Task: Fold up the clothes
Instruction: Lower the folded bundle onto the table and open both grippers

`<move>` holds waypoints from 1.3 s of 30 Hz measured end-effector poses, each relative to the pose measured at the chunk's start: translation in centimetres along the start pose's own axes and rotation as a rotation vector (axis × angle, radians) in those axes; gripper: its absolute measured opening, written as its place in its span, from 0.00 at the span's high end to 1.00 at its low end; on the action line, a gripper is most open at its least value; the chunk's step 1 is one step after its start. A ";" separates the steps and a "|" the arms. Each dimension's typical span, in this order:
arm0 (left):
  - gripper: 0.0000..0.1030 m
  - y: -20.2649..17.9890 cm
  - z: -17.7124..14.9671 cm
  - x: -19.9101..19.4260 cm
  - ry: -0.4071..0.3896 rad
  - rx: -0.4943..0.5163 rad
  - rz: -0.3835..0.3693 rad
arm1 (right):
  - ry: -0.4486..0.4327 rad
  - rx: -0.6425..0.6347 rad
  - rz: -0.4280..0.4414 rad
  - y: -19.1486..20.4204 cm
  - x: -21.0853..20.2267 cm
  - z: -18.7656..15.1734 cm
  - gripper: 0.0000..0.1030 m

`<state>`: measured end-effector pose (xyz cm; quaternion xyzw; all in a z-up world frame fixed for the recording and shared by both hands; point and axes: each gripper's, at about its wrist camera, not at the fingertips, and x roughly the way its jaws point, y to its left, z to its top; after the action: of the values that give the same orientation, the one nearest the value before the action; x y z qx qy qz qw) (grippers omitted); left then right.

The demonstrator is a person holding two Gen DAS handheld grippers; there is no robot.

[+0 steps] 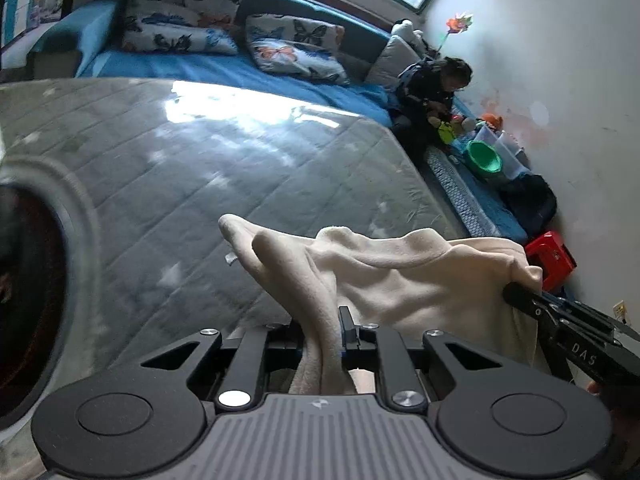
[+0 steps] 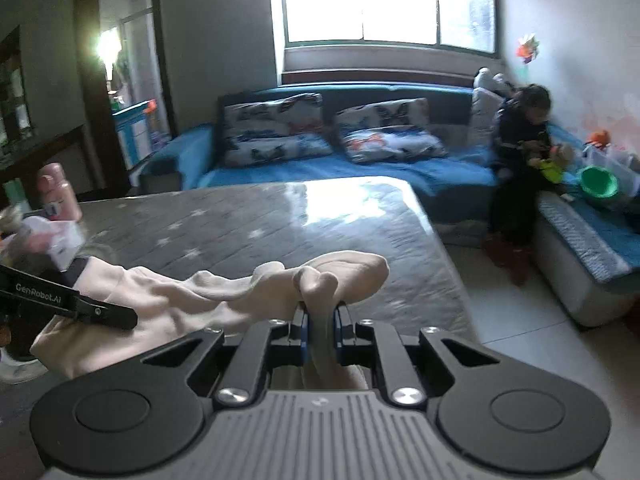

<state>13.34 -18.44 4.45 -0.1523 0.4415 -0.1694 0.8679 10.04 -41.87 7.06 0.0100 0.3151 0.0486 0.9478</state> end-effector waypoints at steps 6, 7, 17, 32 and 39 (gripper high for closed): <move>0.78 -1.6 0.4 3.0 0.026 0.071 0.034 | 0.058 0.027 -0.098 -2.5 3.2 -0.5 0.88; 0.78 -1.3 0.3 3.3 0.035 0.065 0.046 | 0.094 0.041 -0.115 -2.9 4.2 -0.9 0.88; 0.44 2.8 -0.3 1.1 0.022 0.013 0.135 | 0.104 -0.042 -0.118 -0.3 4.5 -1.9 0.63; 0.03 7.7 -5.5 -7.5 -0.096 0.105 0.217 | 0.172 -0.081 0.040 9.1 3.2 -4.8 0.40; 0.00 12.8 -7.2 -10.4 -0.102 0.053 0.272 | 0.170 -0.120 0.064 13.4 1.6 -6.1 0.24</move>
<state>3.75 -3.38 2.55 -0.0765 0.4088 -0.0536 0.9078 6.48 -28.46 1.88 -0.0408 0.3903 0.0984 0.9145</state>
